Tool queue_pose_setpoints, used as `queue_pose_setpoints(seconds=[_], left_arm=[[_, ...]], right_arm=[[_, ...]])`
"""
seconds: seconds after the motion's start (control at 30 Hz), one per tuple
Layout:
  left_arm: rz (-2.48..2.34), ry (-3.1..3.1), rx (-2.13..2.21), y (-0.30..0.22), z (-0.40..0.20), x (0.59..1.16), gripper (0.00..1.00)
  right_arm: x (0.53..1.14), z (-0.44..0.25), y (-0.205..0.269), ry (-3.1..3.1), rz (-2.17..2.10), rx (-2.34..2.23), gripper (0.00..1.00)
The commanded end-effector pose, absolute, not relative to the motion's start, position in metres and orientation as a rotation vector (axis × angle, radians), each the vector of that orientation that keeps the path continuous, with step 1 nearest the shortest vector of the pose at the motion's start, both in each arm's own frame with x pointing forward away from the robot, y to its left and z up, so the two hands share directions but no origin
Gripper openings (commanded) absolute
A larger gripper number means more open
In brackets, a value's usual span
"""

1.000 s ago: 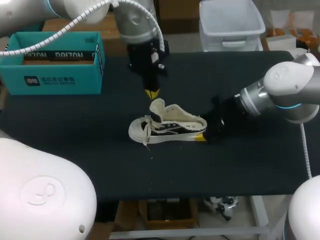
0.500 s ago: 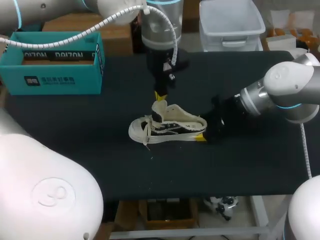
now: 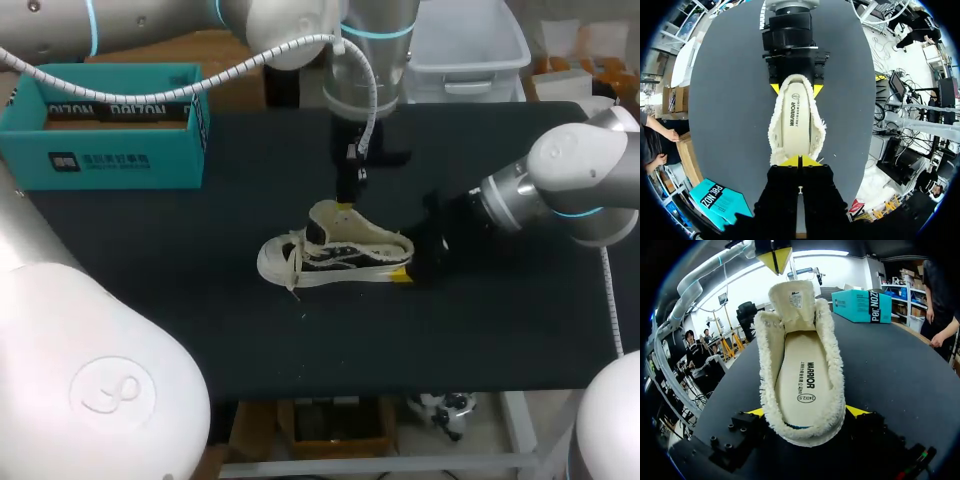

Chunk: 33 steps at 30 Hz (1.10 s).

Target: Open the shoe tongue, take the insole out of the shoe, put the insole back into the shoe, and pack the shoe into the shoebox

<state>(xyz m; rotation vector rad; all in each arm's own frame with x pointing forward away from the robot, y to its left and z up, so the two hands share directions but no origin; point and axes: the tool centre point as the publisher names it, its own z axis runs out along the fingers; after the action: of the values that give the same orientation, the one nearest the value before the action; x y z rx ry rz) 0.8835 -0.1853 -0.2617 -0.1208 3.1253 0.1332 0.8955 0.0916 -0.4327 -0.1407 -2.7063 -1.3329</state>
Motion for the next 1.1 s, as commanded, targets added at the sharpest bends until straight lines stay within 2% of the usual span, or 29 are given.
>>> queue_pose_setpoints(seconds=[0.03, 0.57, 1.1], left_arm=[[-0.022, 3.141, -0.111, -0.176, -0.281, 0.889, 0.00], [-0.148, 3.089, 0.074, -0.195, -0.324, 0.883, 0.00], [-0.106, 3.165, 0.101, -0.186, -0.359, 0.886, 0.00]], right_arm=[[0.895, -0.442, 0.089, -2.704, -1.337, -0.140, 0.00], [0.895, -0.442, 0.089, -2.704, -1.337, -0.140, 0.00], [0.895, -0.442, 0.089, -2.704, -1.337, -0.140, 0.00]])
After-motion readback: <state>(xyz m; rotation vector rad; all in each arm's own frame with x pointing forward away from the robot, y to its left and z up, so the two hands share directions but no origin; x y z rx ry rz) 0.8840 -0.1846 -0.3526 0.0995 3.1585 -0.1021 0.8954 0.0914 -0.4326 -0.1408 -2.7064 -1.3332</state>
